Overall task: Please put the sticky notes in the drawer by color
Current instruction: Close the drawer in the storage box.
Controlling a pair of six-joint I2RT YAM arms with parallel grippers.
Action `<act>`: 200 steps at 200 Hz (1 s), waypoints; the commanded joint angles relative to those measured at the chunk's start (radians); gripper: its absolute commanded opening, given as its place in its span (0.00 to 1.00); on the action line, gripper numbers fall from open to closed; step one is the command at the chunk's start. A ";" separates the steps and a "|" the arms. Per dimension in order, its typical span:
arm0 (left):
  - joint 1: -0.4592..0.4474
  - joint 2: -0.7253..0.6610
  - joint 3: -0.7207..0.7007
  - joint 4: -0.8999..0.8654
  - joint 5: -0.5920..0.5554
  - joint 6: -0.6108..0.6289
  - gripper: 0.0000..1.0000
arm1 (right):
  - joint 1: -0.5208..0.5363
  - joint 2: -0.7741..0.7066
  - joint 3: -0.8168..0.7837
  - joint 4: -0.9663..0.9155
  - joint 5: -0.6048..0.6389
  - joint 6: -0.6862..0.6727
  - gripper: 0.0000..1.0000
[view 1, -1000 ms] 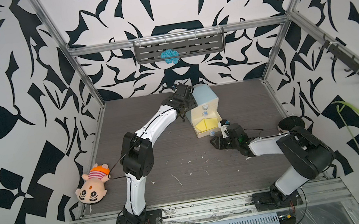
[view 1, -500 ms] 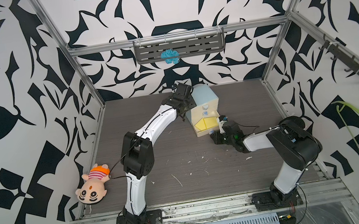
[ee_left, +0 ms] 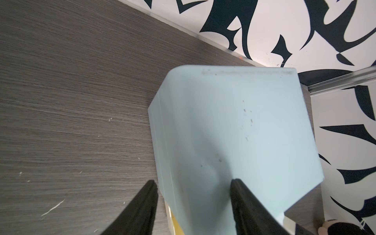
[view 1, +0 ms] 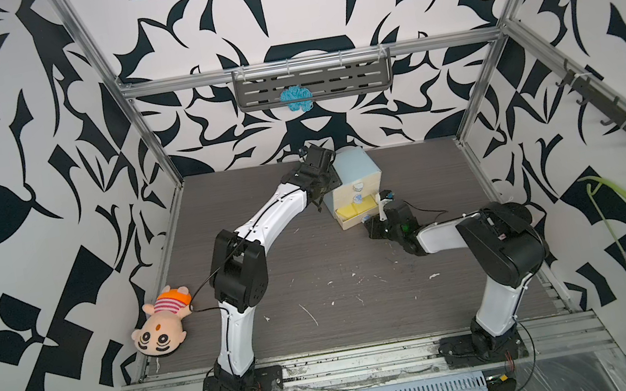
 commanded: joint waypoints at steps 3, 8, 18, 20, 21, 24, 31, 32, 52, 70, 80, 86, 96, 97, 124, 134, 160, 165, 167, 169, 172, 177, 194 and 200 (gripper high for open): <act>0.008 0.029 -0.062 -0.130 0.009 0.024 0.62 | -0.005 0.040 0.067 0.106 0.013 0.008 0.22; 0.009 0.030 -0.063 -0.128 0.010 0.024 0.62 | -0.005 0.050 0.072 0.119 0.012 0.011 0.22; 0.008 0.030 -0.065 -0.129 0.013 0.024 0.62 | -0.005 0.069 0.079 0.153 0.017 0.013 0.22; 0.009 0.031 -0.066 -0.128 0.014 0.024 0.62 | -0.005 0.072 0.080 0.164 0.019 0.015 0.22; 0.009 0.031 -0.067 -0.129 0.014 0.024 0.62 | -0.005 0.074 0.080 0.168 0.020 0.015 0.22; 0.009 0.030 -0.068 -0.128 0.016 0.024 0.62 | -0.005 0.078 0.078 0.182 0.023 0.017 0.22; 0.009 0.030 -0.071 -0.128 0.017 0.024 0.62 | -0.005 0.089 0.076 0.220 0.030 0.021 0.23; 0.010 0.030 -0.071 -0.127 0.017 0.024 0.62 | -0.005 0.091 0.076 0.226 0.031 0.021 0.23; 0.008 0.031 -0.079 -0.122 0.023 0.021 0.62 | -0.005 0.124 0.076 0.319 0.053 0.035 0.22; 0.008 0.031 -0.084 -0.119 0.029 0.021 0.62 | -0.005 0.163 0.080 0.399 0.060 0.054 0.23; 0.009 0.031 -0.086 -0.119 0.031 0.021 0.62 | -0.005 0.181 0.085 0.434 0.061 0.067 0.23; 0.008 0.029 -0.088 -0.119 0.031 0.021 0.62 | -0.005 0.189 0.086 0.449 0.060 0.072 0.23; 0.009 0.028 -0.089 -0.119 0.029 0.021 0.62 | -0.004 0.194 0.083 0.465 0.057 0.078 0.24; 0.009 0.027 -0.089 -0.119 0.029 0.022 0.62 | -0.005 0.195 0.082 0.467 0.056 0.079 0.24; 0.010 0.010 -0.106 -0.106 0.026 0.030 0.63 | -0.005 0.167 0.031 0.491 0.055 0.073 0.26; 0.009 0.005 -0.111 -0.103 0.026 0.033 0.63 | -0.005 0.149 0.002 0.499 0.055 0.066 0.28; 0.009 -0.010 -0.108 -0.094 0.034 0.051 0.66 | -0.005 0.080 -0.090 0.501 0.035 0.047 0.33; 0.010 -0.016 -0.109 -0.089 0.037 0.057 0.67 | -0.005 0.063 -0.111 0.500 0.032 0.043 0.34; 0.009 -0.019 -0.109 -0.086 0.037 0.058 0.68 | -0.005 0.055 -0.120 0.498 0.031 0.041 0.34; 0.009 -0.021 -0.108 -0.084 0.037 0.062 0.68 | -0.005 0.048 -0.128 0.495 0.030 0.039 0.35; 0.008 -0.025 -0.109 -0.081 0.037 0.067 0.69 | -0.005 0.035 -0.141 0.493 0.029 0.035 0.36; 0.007 -0.035 -0.110 -0.074 0.037 0.074 0.71 | -0.005 0.012 -0.162 0.484 0.028 0.027 0.37; 0.006 -0.075 -0.119 -0.037 0.033 0.118 0.84 | -0.005 -0.086 -0.222 0.408 0.029 -0.016 0.43; 0.003 -0.094 -0.126 -0.021 0.023 0.141 0.92 | -0.005 -0.130 -0.237 0.363 0.036 -0.034 0.45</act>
